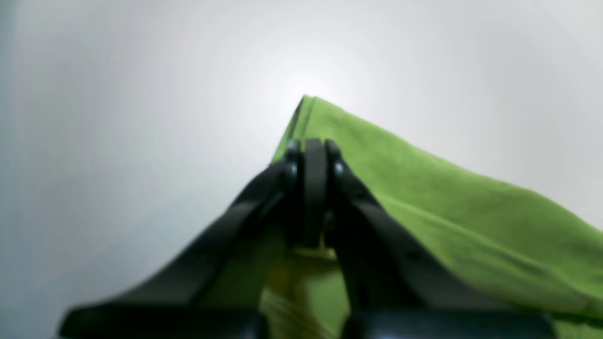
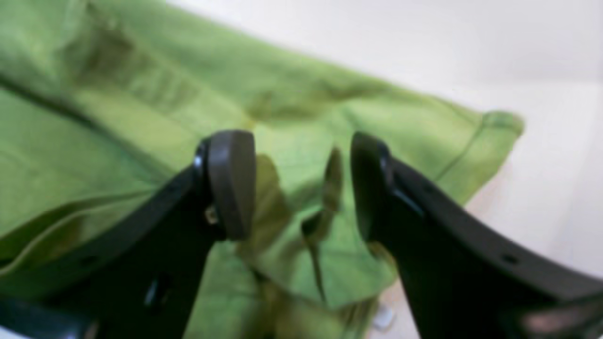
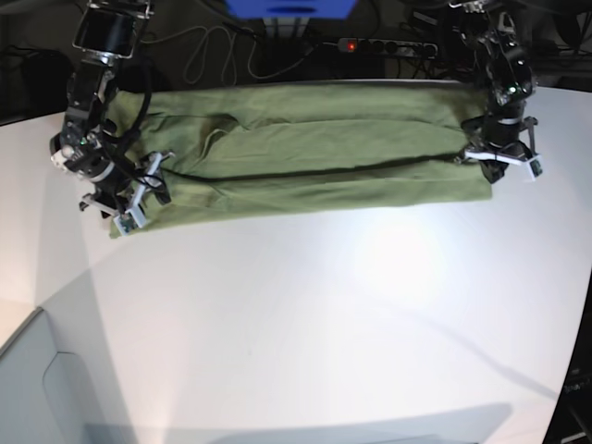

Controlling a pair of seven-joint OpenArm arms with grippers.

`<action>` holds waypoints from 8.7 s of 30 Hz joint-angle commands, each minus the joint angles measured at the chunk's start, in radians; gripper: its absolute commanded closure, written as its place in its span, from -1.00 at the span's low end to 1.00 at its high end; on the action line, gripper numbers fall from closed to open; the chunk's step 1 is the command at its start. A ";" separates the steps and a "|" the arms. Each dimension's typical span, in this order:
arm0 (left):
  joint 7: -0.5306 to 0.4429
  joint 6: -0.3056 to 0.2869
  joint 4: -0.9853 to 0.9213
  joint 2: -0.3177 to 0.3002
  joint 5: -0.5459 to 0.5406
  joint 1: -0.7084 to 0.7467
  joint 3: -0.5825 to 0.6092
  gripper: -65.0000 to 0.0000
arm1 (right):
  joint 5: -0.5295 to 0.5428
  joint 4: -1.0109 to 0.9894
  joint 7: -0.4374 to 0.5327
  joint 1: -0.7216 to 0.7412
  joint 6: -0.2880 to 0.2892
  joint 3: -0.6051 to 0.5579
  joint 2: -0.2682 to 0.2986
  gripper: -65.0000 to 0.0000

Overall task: Fold the T-shirt properly
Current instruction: 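Release the right gripper and lift it off the strip end, then move the right gripper inward along the strip and pinch the fabric, then regrip the strip end with the left gripper, adjusting its pinch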

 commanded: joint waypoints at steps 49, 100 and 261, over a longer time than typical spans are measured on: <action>-0.024 0.000 0.014 -0.011 -0.004 -0.002 -0.007 1.00 | 0.012 0.281 0.163 -0.345 0.015 0.011 0.044 0.64; -0.024 0.000 0.075 -0.011 -0.004 0.002 -0.007 1.00 | 0.012 0.235 0.008 -0.207 0.015 -0.266 0.024 1.00; 0.056 -0.002 -0.060 -0.198 -0.003 -0.030 0.207 0.29 | 0.012 0.157 0.005 -0.130 0.015 -0.331 0.022 0.99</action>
